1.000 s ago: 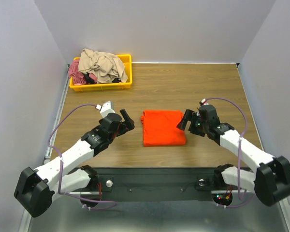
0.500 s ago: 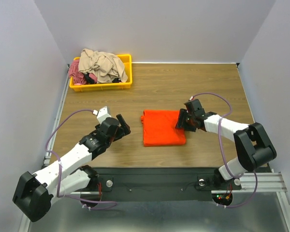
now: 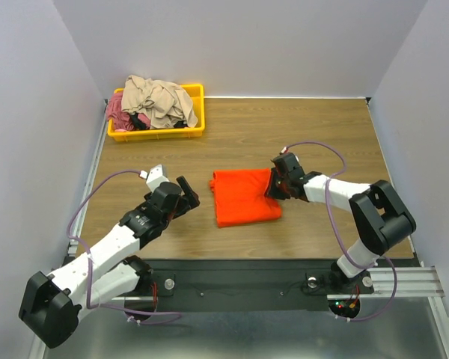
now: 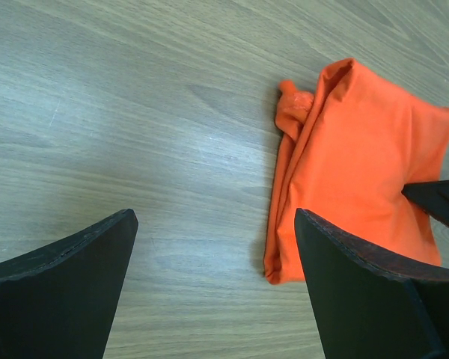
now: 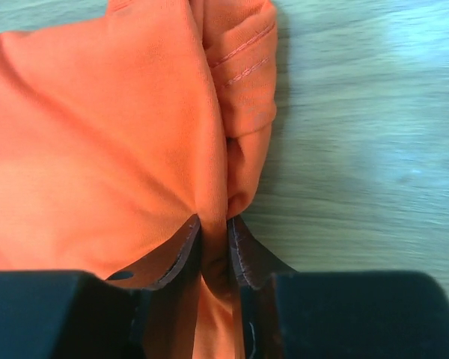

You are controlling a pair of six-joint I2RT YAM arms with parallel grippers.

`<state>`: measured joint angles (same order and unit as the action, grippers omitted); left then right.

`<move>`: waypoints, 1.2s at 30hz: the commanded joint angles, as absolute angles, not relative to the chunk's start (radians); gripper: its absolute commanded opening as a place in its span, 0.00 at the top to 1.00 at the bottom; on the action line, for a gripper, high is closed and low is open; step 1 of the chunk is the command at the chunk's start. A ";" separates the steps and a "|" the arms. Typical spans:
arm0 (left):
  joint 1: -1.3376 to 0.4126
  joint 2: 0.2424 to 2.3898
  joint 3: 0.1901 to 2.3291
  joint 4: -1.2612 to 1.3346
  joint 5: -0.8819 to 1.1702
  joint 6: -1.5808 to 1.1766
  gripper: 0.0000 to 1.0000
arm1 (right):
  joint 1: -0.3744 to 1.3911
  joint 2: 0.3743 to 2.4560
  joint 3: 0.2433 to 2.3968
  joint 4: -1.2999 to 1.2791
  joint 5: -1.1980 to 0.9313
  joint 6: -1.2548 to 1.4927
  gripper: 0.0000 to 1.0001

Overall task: Fold and stack the t-shirts
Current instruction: Put the neatly folded tshirt into the corner of the board with the left arm

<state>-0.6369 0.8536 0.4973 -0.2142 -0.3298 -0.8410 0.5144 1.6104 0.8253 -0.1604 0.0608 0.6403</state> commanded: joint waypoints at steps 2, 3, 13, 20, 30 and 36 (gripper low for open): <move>-0.627 0.876 0.496 -0.178 -0.354 -0.831 0.01 | 0.552 1.657 0.822 -0.163 0.074 0.701 0.78; -0.627 0.887 0.485 -0.154 -0.321 -0.819 0.01 | 0.555 1.655 0.819 -0.157 0.071 0.712 0.78; -0.627 1.054 0.440 0.170 -0.095 -0.721 0.01 | 0.592 1.657 0.816 -0.133 0.041 0.744 0.81; -0.627 1.149 0.471 0.187 -0.072 -0.732 0.02 | 0.595 1.641 0.818 -0.140 0.092 0.736 0.83; -0.626 1.003 0.463 0.080 -0.130 -0.738 0.01 | 0.523 1.531 0.841 -0.458 0.402 0.667 0.87; -0.624 0.991 0.468 0.057 -0.137 -0.726 0.01 | 0.367 1.485 0.883 -0.607 0.381 0.505 1.00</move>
